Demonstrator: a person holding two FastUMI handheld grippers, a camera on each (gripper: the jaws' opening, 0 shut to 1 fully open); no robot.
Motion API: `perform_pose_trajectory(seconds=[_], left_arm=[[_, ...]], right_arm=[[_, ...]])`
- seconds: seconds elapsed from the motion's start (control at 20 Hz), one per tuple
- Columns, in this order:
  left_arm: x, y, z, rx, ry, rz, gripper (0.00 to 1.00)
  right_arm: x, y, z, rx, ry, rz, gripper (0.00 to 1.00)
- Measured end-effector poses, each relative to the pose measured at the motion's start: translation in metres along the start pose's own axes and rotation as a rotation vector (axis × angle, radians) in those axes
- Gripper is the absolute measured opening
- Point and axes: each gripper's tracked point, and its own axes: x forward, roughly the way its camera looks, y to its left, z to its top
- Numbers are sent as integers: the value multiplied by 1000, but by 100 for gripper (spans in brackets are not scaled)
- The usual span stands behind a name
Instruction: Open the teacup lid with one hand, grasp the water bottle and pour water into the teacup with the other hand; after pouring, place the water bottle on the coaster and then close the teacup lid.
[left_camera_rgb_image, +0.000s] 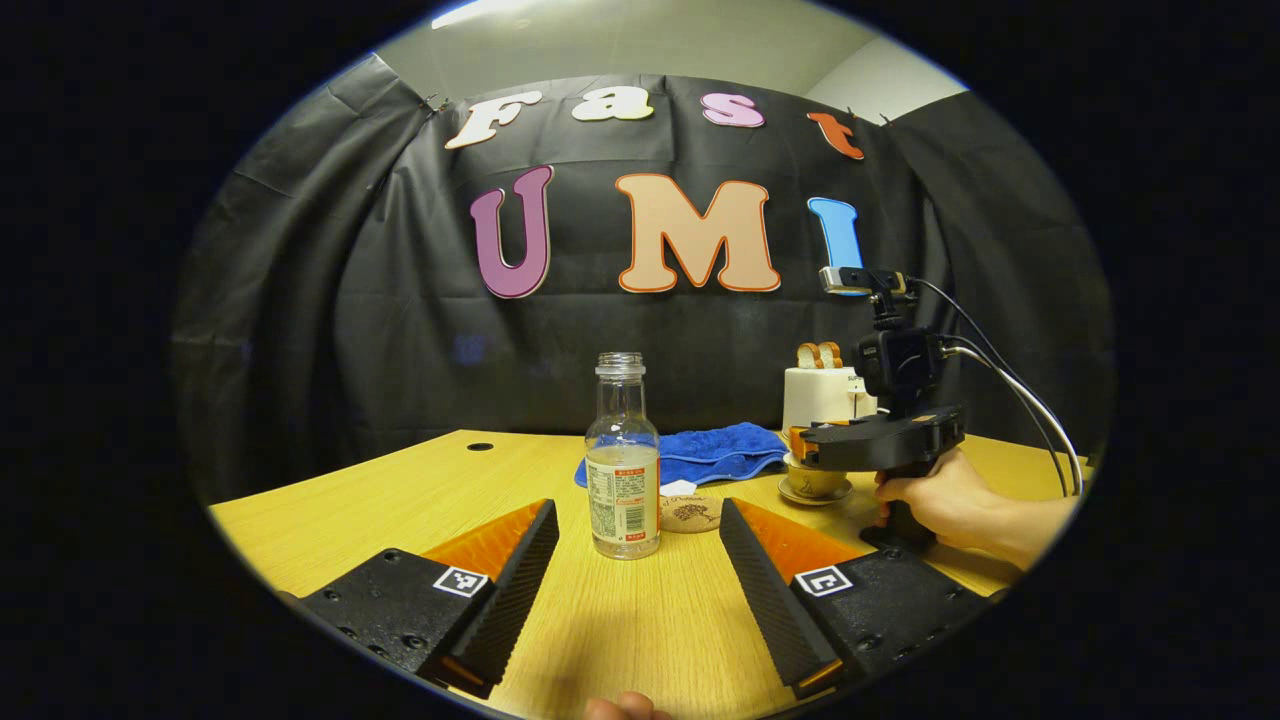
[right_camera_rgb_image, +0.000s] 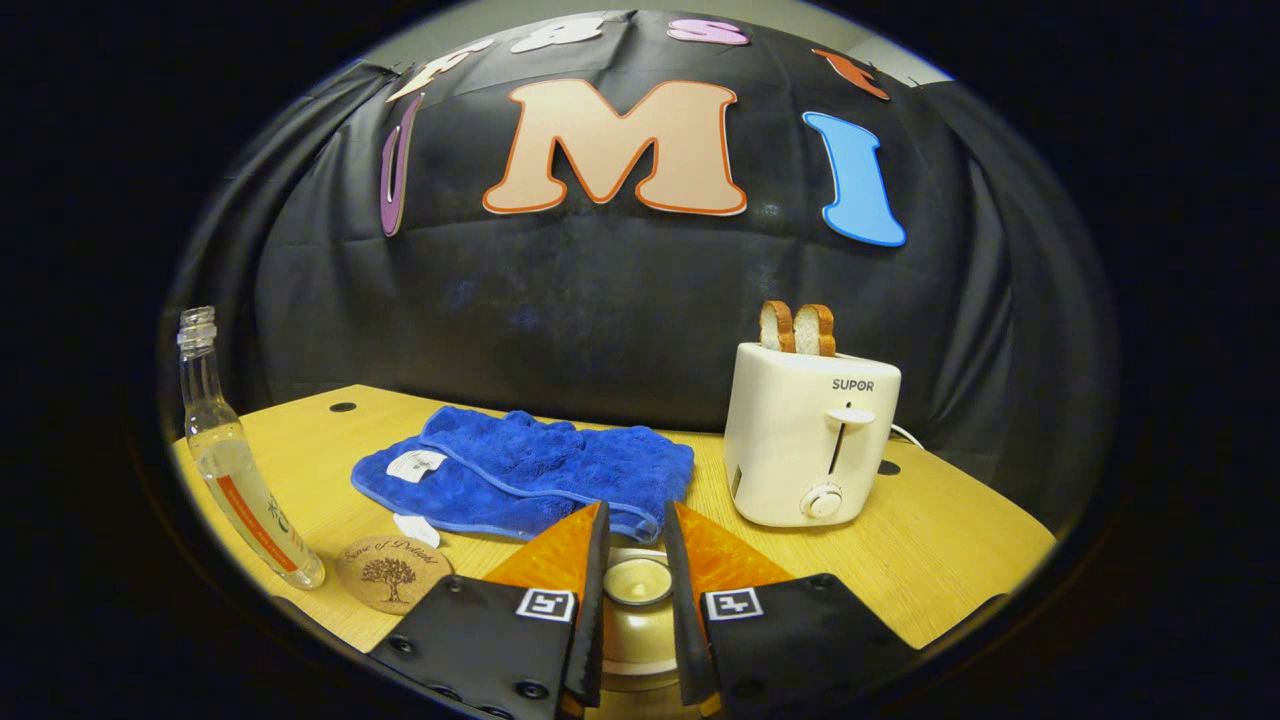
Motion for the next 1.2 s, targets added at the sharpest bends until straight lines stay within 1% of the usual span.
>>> perform_pose_trajectory(seconds=[0.15, 0.2, 0.35, 0.45, 0.55, 0.6, 0.65, 0.75, 0.85, 0.95, 1.15, 1.2], left_arm=[[1, 0, 0, 0, 0, 0, 95], [0, 0, 0, 1, 0, 0, 95], [0, 0, 0, 0, 0, 0, 95], [1, 1, 0, 0, 0, 2, 95], [1, 1, 0, 0, 1, 6, 95], [1, 2, 0, 0, 1, 10, 95], [1, 3, 0, 0, 3, 15, 95], [0, 6, -1, 0, 3, 29, 95], [2, 5, 0, -1, 2, 30, 95], [7, 5, -1, 0, 3, 34, 95], [22, 10, -1, 3, 3, 51, 95], [28, 12, -1, 3, 4, 56, 95]], right_arm=[[2, -1, -2, -2, 1, 0, 33], [0, -1, 1, 3, -8, -1, 26], [-2, -3, 4, 12, -37, 6, 27], [-8, -3, 12, 35, -91, 22, 27], [-17, -8, 23, 85, -165, 35, 26], [-20, -8, 21, 84, -153, 36, 26], [-24, -6, 18, 86, -151, 58, 26], [-36, -3, 19, 84, -159, 86, 26], [-56, 1, 17, 80, -159, 123, 26], [-74, -5, 14, 83, -160, 122, 26], [-118, -5, 9, 78, -161, 171, 26], [-129, -7, 8, 78, -162, 170, 26]])
